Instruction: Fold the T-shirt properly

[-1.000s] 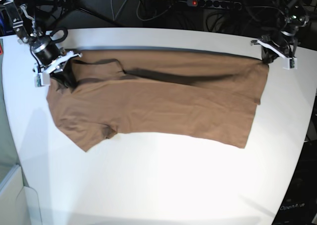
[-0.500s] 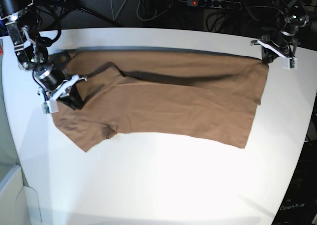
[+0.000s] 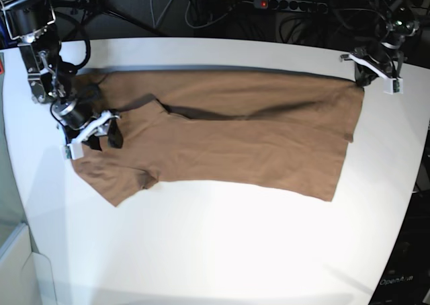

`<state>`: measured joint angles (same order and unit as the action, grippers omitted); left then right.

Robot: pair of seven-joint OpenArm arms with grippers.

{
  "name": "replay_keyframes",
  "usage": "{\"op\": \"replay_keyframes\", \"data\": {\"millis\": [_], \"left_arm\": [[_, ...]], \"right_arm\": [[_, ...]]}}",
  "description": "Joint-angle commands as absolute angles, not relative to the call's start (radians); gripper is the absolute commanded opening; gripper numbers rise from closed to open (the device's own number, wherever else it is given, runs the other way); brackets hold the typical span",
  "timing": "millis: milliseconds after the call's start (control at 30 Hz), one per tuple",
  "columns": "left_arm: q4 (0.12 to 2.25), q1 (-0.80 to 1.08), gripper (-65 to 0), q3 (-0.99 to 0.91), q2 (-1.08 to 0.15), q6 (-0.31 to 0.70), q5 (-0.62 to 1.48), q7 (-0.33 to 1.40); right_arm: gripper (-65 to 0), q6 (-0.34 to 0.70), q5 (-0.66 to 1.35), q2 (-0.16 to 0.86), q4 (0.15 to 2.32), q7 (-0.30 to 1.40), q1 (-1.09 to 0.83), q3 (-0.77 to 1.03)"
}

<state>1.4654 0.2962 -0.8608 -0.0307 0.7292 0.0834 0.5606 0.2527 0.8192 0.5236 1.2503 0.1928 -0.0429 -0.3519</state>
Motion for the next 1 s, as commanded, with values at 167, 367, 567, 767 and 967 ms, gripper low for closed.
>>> {"op": "replay_keyframes", "data": {"millis": [167, 367, 567, 767, 967], "left_arm": [[1.448, 0.317, -62.7, -0.858, -0.025, 0.698, -0.03, 0.702], [1.448, 0.317, -62.7, -0.858, -0.025, 0.698, -0.03, 0.702], [1.448, 0.303, -62.7, -0.857, -0.025, 0.698, -0.035, 0.702], [1.446, 0.295, -62.7, -0.855, -0.025, 0.698, -0.038, 0.702], [1.446, 0.295, -62.7, -0.855, -0.025, 0.698, -0.038, 0.702]], "right_arm": [[-27.6, 0.248, 0.825, 0.573, 1.345, 0.176, -0.038, -0.338], [-27.7, 0.245, 0.825, 0.596, 1.428, 0.117, -0.125, -0.275], [-27.7, 0.148, 0.762, 0.572, 1.577, 0.084, -0.309, -0.154], [-27.7, 0.203, 0.673, 0.44, 1.601, 0.085, -0.384, -0.105], [-27.7, 0.231, 0.664, 0.397, 1.573, 0.088, -0.387, -0.108]]}}
